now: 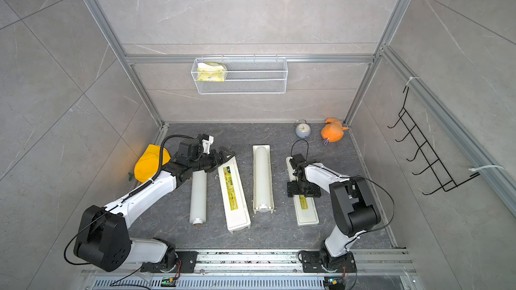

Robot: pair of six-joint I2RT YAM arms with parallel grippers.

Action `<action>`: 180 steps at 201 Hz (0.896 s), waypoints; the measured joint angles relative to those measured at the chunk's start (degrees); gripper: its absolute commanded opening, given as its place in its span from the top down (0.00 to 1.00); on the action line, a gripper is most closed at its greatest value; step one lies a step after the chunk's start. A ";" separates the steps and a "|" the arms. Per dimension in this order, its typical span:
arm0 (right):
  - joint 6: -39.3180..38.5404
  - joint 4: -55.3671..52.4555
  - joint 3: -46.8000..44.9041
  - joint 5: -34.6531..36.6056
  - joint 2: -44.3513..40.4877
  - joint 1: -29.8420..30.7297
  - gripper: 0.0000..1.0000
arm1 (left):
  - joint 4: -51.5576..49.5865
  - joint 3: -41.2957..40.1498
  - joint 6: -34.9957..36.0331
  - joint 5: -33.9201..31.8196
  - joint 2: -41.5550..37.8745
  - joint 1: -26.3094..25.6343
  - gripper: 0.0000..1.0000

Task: Put plastic wrap rolls into dispensers
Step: Pick up the lid from the center of the board.

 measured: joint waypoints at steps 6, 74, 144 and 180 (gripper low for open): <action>-0.20 0.20 0.00 -1.07 0.11 0.00 0.00 | -0.02 0.00 0.00 0.00 0.02 0.00 0.01; -1.95 0.33 0.39 -4.24 0.92 0.00 0.01 | 0.11 0.35 0.00 0.68 0.72 -0.02 0.01; -1.88 0.81 0.39 -4.85 0.22 0.02 0.12 | 0.07 0.44 0.02 0.98 0.87 -0.11 0.01; -0.85 0.50 1.33 -6.38 -4.04 0.46 0.12 | 0.02 0.44 0.11 0.94 0.87 -0.13 0.02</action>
